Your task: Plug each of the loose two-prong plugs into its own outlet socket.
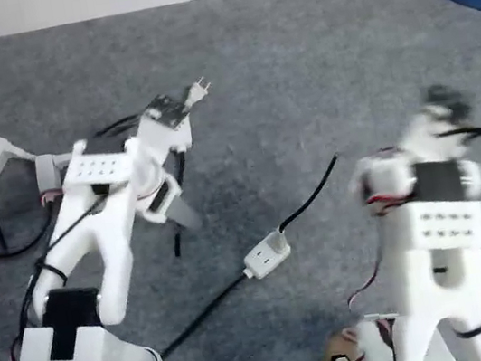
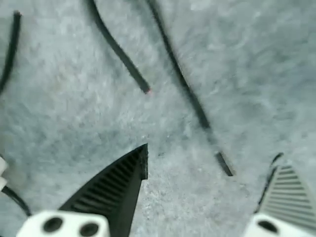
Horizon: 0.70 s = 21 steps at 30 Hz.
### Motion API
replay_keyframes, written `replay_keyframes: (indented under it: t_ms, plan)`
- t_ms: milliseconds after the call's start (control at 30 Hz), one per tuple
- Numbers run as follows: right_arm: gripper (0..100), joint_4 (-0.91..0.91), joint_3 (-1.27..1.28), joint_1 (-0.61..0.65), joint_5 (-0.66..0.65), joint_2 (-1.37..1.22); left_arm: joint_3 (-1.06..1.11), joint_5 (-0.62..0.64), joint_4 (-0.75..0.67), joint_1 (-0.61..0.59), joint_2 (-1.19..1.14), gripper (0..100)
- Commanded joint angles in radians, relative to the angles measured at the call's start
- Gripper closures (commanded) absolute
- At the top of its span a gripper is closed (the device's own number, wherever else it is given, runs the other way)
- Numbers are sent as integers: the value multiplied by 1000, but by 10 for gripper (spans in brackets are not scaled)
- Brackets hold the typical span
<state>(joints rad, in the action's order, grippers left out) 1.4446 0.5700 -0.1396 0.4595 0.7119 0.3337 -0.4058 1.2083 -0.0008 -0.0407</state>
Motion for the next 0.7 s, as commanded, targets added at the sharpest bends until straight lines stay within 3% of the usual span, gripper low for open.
replay_keyframes:
  t_ms: [0,233,367,467,667]
  plan:
    - [992,-154,105,-183,-58,13,-116,-5,138,137,12,618]
    - [992,-403,321,-400,-64,15,-117,83,169,387,16,618]
    - [992,-420,417,-440,-127,15,-111,130,169,513,12,618]
    - [992,-423,461,-461,-192,15,-99,157,166,568,5,641]
    - [992,-521,510,-555,-196,15,-87,207,160,610,-113,735]
